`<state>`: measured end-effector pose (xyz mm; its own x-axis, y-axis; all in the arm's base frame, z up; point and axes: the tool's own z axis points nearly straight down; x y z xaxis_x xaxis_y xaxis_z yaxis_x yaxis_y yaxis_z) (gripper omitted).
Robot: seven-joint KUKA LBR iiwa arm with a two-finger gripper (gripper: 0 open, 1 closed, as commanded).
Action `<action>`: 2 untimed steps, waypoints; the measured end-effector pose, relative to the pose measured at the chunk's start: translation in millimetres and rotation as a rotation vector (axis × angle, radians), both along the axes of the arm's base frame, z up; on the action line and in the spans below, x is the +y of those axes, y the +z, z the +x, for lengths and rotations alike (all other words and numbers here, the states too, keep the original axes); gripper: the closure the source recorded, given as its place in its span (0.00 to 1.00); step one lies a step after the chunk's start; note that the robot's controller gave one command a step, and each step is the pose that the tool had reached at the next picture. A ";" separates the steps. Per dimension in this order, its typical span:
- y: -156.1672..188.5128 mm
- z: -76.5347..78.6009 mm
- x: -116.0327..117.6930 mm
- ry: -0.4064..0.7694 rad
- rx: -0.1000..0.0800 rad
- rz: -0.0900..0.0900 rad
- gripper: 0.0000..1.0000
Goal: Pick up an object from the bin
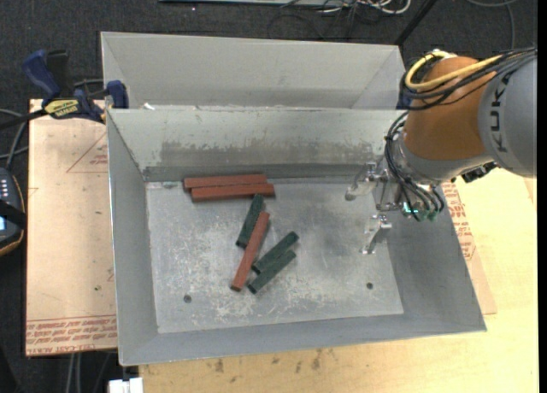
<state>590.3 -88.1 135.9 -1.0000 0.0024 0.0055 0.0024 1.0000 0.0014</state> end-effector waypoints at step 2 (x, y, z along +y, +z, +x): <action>1.0 -2.0 37.0 0.073 -0.007 -0.002 0.00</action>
Offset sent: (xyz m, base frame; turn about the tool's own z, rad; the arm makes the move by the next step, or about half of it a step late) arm -0.0054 0.0716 -0.0014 -0.1383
